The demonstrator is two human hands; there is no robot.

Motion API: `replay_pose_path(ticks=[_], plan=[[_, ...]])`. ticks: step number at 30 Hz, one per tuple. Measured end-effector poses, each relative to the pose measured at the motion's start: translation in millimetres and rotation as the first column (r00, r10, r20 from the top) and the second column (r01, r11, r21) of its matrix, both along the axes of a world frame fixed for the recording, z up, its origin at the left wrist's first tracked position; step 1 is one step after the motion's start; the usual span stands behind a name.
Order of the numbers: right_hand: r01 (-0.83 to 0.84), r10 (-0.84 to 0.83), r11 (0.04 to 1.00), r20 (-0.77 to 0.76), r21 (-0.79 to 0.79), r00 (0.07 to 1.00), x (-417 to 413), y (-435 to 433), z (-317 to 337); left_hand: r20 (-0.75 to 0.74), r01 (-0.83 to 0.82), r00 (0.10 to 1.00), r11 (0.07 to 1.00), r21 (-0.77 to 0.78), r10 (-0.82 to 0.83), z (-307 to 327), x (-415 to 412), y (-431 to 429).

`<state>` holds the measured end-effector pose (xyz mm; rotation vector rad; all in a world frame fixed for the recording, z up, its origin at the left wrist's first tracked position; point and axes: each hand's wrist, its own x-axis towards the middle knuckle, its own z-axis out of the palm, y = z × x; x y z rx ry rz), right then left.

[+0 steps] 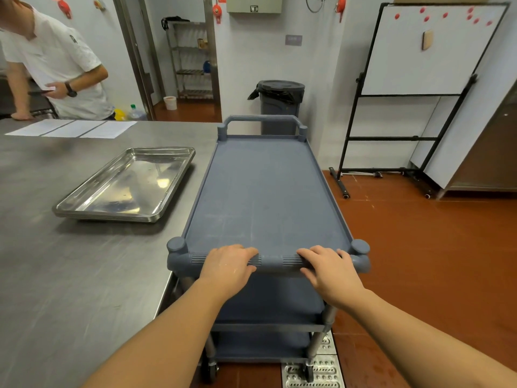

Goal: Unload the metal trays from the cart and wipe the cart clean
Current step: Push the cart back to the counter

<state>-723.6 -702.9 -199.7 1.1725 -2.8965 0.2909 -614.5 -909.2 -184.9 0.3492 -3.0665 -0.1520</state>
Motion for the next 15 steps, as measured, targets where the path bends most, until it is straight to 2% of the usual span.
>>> replay_pose_path(ticks=[13,15], plan=[[0.056,-0.056,0.998,0.013,0.013,0.998,6,-12,-1,-0.086,-0.070,0.994,0.996,0.051,0.074,-6,-2,5],[0.040,-0.038,0.998,-0.035,0.046,0.999,10,-8,-1,-0.104,-0.079,0.991,0.996,0.035,0.082,-6,3,3]])
